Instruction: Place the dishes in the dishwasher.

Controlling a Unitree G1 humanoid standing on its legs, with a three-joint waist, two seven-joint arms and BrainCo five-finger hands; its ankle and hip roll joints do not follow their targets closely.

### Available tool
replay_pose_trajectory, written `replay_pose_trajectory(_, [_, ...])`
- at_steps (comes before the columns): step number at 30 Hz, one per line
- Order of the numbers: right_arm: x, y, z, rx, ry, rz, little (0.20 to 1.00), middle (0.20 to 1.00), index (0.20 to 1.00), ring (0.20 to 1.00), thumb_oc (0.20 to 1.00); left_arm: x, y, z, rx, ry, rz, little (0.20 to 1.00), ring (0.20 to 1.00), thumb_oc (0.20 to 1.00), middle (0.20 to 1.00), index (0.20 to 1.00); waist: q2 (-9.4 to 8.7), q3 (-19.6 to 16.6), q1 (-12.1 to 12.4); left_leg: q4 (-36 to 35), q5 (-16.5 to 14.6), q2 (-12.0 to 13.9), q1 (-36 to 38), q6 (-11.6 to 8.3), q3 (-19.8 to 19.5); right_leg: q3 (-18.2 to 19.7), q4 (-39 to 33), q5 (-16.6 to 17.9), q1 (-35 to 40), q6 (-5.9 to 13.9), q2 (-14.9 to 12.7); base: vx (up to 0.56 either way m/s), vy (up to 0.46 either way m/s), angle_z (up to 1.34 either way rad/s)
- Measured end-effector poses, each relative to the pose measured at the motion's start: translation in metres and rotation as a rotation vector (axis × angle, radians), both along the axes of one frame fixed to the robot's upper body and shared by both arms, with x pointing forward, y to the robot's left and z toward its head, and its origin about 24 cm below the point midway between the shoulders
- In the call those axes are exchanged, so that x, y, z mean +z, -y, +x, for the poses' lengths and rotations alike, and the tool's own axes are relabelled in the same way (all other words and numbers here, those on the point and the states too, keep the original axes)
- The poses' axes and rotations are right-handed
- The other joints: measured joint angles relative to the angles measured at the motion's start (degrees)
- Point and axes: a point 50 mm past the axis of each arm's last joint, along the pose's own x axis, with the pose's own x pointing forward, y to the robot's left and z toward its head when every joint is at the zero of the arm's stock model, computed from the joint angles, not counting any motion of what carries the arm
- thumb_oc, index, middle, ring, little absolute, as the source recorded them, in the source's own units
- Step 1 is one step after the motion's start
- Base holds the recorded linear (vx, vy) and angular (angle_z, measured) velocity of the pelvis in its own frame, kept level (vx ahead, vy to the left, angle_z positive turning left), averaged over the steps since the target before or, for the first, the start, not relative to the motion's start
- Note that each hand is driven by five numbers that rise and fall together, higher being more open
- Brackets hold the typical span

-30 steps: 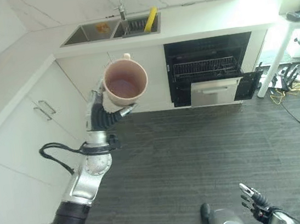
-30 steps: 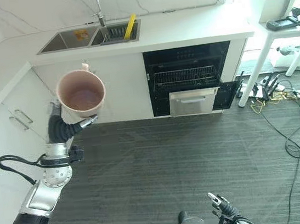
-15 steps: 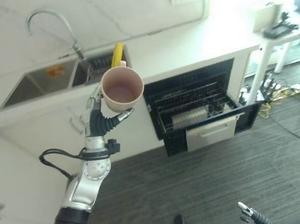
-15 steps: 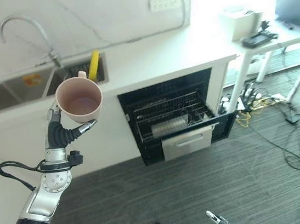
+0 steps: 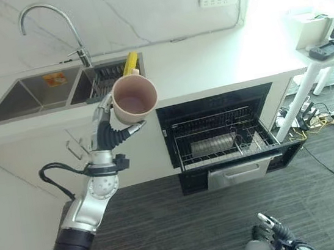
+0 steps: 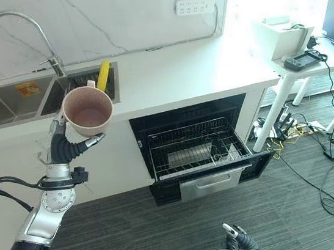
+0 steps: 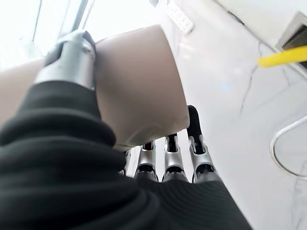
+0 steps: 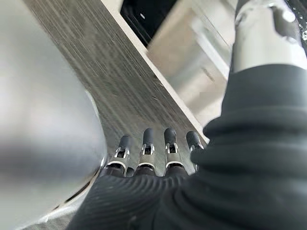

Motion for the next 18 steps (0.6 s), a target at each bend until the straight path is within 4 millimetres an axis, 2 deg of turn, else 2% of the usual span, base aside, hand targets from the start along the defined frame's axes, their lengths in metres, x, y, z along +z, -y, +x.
replay_pose_trajectory(1, [0.000, -0.004, 0.000, 0.020, 0.001, 0.005, 1.000, 1.000, 1.000, 1.000, 1.000, -0.001, -0.004, -0.005, 0.014, -0.002, -0.002, 0.200, 0.200, 0.200, 0.200, 0.200, -0.32, -0.21, 0.33, 0.33, -1.20, 2.12, 0.96, -1.94, -0.29, -0.36, -1.23, 0.74, 1.48, -0.72, 1.04, 0.27, -0.590, 0.08])
replay_pose_trajectory(2, [-0.001, -0.008, 0.002, 0.043, 0.003, 0.013, 1.000, 1.000, 1.000, 1.000, 1.000, -0.001, -0.012, -0.012, 0.040, -0.003, 0.004, 0.200, 0.200, 0.200, 0.200, 0.200, -1.38, -0.69, 0.14, 0.35, -2.03, 4.79, 2.02, -5.02, -0.49, -0.53, 0.79, 2.73, 2.26, -0.81, 3.18, 0.23, -0.554, 0.01])
replay_pose_trajectory(3, [0.003, 0.003, 0.006, 0.052, 0.009, -0.021, 1.000, 1.000, 1.000, 1.000, 1.000, -0.013, -0.008, -0.016, 0.053, -0.041, -0.046, 0.200, 0.200, 0.200, 0.200, 0.200, 2.88, -0.50, 0.07, 0.35, -2.03, 9.41, 2.79, -6.30, -0.33, -1.55, 2.38, 1.57, 2.54, -1.32, 7.64, 0.34, -0.765, 0.18])
replay_pose_trajectory(4, [0.010, 0.017, 0.014, 0.101, 0.018, -0.063, 1.000, 1.000, 1.000, 1.000, 1.000, -0.025, -0.003, -0.024, 0.057, -0.073, -0.092, 0.200, 0.200, 0.200, 0.200, 0.200, 5.69, 0.05, -0.31, 1.40, 2.73, 14.56, 2.50, -6.60, 1.25, -3.76, 7.79, -3.04, 1.28, -4.21, 12.30, 0.31, -0.744, 0.32])
replay_pose_trajectory(5, [0.015, 0.015, 0.024, 0.145, 0.040, -0.064, 1.000, 1.000, 1.000, 1.000, 1.000, -0.026, -0.008, -0.026, 0.077, -0.075, -0.090, 0.200, 0.200, 0.200, 0.200, 0.200, 4.07, 0.56, -0.13, 1.52, 10.08, 16.17, 2.24, -5.93, 2.08, -4.72, 16.10, -9.70, -0.37, -6.43, 13.23, 0.30, -0.714, 0.49])
replay_pose_trajectory(6, [0.016, 0.013, 0.028, 0.155, 0.056, -0.060, 1.000, 1.000, 1.000, 1.000, 1.000, -0.021, -0.010, -0.026, 0.084, -0.058, -0.084, 0.200, 0.200, 0.200, 0.200, 0.200, 2.34, 0.62, 0.28, 4.04, 13.61, 17.32, 0.96, -6.08, 1.84, -5.54, 18.35, -13.36, -0.82, -8.55, 14.00, 0.14, -0.417, 0.33])
replay_pose_trajectory(7, [0.016, 0.011, 0.029, 0.159, 0.058, -0.056, 1.000, 1.000, 1.000, 1.000, 1.000, -0.017, -0.011, -0.027, 0.080, -0.042, -0.071, 0.200, 0.200, 0.200, 0.200, 0.200, 0.94, 0.84, 1.02, 7.87, 16.74, 18.19, -1.88, -5.83, 0.95, -5.72, 18.89, -14.55, -0.75, -10.40, 15.01, 0.11, -0.224, 0.21])
replay_pose_trajectory(8, [0.016, 0.008, 0.031, 0.156, 0.063, -0.048, 1.000, 1.000, 1.000, 1.000, 1.000, -0.012, -0.009, -0.026, 0.064, -0.024, -0.059, 0.200, 0.200, 0.200, 0.200, 0.200, -0.68, 1.41, 1.64, 15.36, 20.69, 19.64, -7.06, -5.37, 0.63, -6.54, 17.36, -14.89, 0.55, -12.78, 16.12, 0.10, -0.097, 0.21])
replay_pose_trajectory(9, [0.014, 0.008, 0.029, 0.148, 0.052, -0.047, 1.000, 1.000, 1.000, 1.000, 1.000, -0.011, -0.008, -0.026, 0.058, -0.019, -0.055, 0.200, 0.200, 0.200, 0.200, 0.200, -1.45, 1.78, 1.69, 18.17, 16.29, 19.33, -9.98, -6.10, 1.18, -8.20, 15.06, -13.89, 3.01, -13.13, 16.67, 0.17, -0.033, 0.27])
replay_pose_trajectory(10, [0.013, 0.008, 0.028, 0.147, 0.049, -0.049, 1.000, 1.000, 1.000, 1.000, 1.000, -0.010, -0.008, -0.026, 0.056, -0.018, -0.053, 0.200, 0.200, 0.200, 0.200, 0.200, -1.60, 1.78, 1.77, 17.80, 15.38, 18.92, -10.45, -6.26, 1.66, -8.90, 14.33, -13.62, 3.69, -13.57, 16.69, 0.15, 0.054, 0.65])
replay_pose_trajectory(11, [0.010, 0.016, 0.015, 0.121, 0.023, -0.070, 1.000, 1.000, 1.000, 1.000, 1.000, 0.001, 0.004, -0.017, 0.003, 0.027, -0.052, 0.200, 0.200, 0.200, 0.200, 0.200, -0.21, 1.67, 1.37, 4.41, 14.23, 14.60, -11.27, -7.27, 5.46, -12.12, 9.40, -13.63, 6.96, -12.93, 18.28, 0.18, 0.114, 0.59])
replay_pose_trajectory(12, [0.009, 0.020, 0.012, 0.113, 0.010, -0.076, 1.000, 1.000, 1.000, 1.000, 1.000, 0.009, 0.012, -0.013, -0.033, 0.061, -0.052, 0.200, 0.200, 0.200, 0.200, 0.200, 1.23, 1.88, 1.41, -2.12, 14.46, 13.24, -11.47, -7.10, 6.75, -12.91, 7.82, -13.16, 8.02, -13.15, 19.69, 0.13, 0.146, 0.59])
replay_pose_trajectory(13, [0.009, 0.021, 0.012, 0.108, 0.011, -0.077, 1.000, 1.000, 1.000, 1.000, 1.000, 0.015, 0.018, -0.008, -0.060, 0.082, -0.048, 0.200, 0.200, 0.200, 0.200, 0.200, 3.43, 1.65, 1.21, -6.54, 14.66, 13.14, -11.44, -7.21, 8.11, -13.89, 6.39, -12.01, 9.07, -14.56, 20.98, 0.14, 0.161, 0.29])
replay_pose_trajectory(14, [0.008, 0.018, 0.012, 0.097, 0.012, -0.063, 1.000, 1.000, 1.000, 1.000, 1.000, 0.017, 0.025, -0.001, -0.088, 0.087, -0.041, 0.200, 0.200, 0.200, 0.200, 0.200, 4.06, 1.56, 0.31, -7.91, 14.94, 13.71, -11.50, -7.45, 9.23, -15.09, 5.21, -11.75, 9.75, -15.01, 21.87, 0.10, 0.119, 0.25])
replay_pose_trajectory(15, [0.008, 0.011, 0.014, 0.106, 0.025, -0.048, 1.000, 1.000, 1.000, 1.000, 1.000, 0.018, 0.030, 0.003, -0.110, 0.085, -0.029, 0.200, 0.200, 0.200, 0.200, 0.200, 4.23, 1.08, -0.43, -9.00, 15.28, 13.98, -10.91, -7.80, 9.33, -15.28, 3.85, -12.11, 10.64, -14.53, 21.90, 0.13, 0.108, 0.04])
replay_pose_trajectory(18, [0.008, 0.002, 0.017, 0.122, 0.049, -0.020, 1.000, 1.000, 1.000, 1.000, 1.000, 0.015, 0.031, 0.002, -0.115, 0.081, -0.031, 0.200, 0.200, 0.200, 0.200, 0.200, 5.60, 0.29, -2.80, -10.82, 15.65, 15.09, -5.59, -8.44, 8.99, -14.09, 1.73, -10.73, 12.57, -14.50, 21.77, 0.18, 0.102, -0.10])
